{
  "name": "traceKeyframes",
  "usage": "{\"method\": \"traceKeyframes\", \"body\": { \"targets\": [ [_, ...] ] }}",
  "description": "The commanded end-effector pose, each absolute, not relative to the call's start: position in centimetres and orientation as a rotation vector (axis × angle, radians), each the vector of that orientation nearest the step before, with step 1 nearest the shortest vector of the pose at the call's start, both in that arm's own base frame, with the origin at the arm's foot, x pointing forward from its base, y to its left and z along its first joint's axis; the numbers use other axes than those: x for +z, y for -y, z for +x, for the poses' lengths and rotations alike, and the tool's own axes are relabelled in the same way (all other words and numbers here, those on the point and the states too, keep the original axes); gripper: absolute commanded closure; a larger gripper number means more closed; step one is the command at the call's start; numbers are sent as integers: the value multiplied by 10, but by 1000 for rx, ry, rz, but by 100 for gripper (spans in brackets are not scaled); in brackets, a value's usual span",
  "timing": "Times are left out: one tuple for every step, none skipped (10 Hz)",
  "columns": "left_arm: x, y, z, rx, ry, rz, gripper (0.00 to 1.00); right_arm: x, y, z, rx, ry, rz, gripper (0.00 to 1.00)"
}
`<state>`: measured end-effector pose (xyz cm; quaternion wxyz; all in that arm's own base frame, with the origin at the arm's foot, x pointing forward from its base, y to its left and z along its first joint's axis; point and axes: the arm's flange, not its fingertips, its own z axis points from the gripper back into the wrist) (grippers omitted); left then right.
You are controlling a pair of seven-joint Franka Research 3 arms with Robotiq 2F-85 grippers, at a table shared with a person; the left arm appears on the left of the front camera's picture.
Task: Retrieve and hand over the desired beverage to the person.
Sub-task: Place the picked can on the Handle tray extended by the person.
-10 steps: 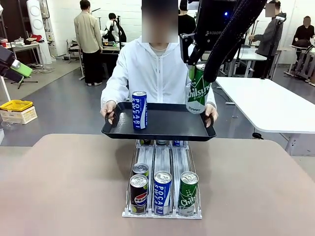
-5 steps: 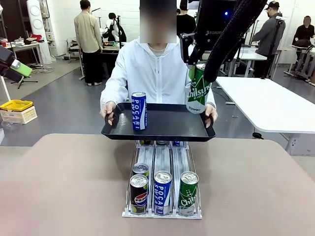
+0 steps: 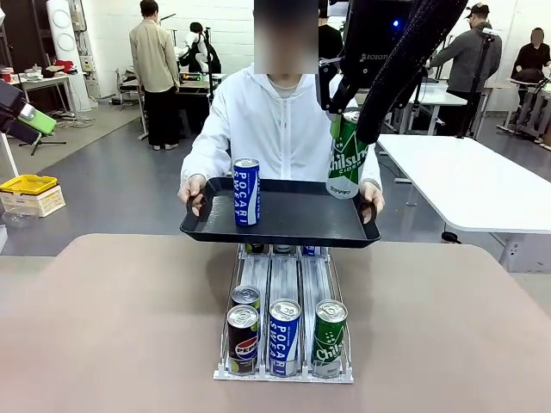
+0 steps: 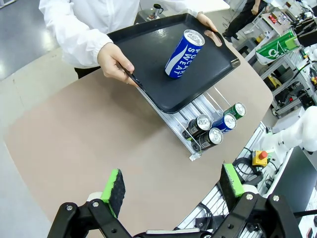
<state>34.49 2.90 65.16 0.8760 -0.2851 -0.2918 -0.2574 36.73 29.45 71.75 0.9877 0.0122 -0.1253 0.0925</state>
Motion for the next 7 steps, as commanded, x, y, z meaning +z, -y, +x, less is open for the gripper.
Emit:
{"method": "traceKeyframes", "body": {
  "targets": [
    [652,-30,345,-535,611,-597,0,720,-294,364,166,261,18,50],
    [652,-30,345,-535,611,-597,0,720,-294,364,166,261,18,50],
    [652,-30,345,-535,611,-597,0,720,-294,364,166,261,18,50],
    [652,-30,345,-535,611,-597,0,720,-294,364,166,261,18,50],
    [652,-30,345,-535,611,-597,0,720,-294,364,166,261,18,50],
    [652,-30,345,-535,611,-597,0,720,-294,364,166,261,18,50],
    [652,-30,345,-535,611,-597,0,717,-295,367,186,252,25,42]
  ]
}}
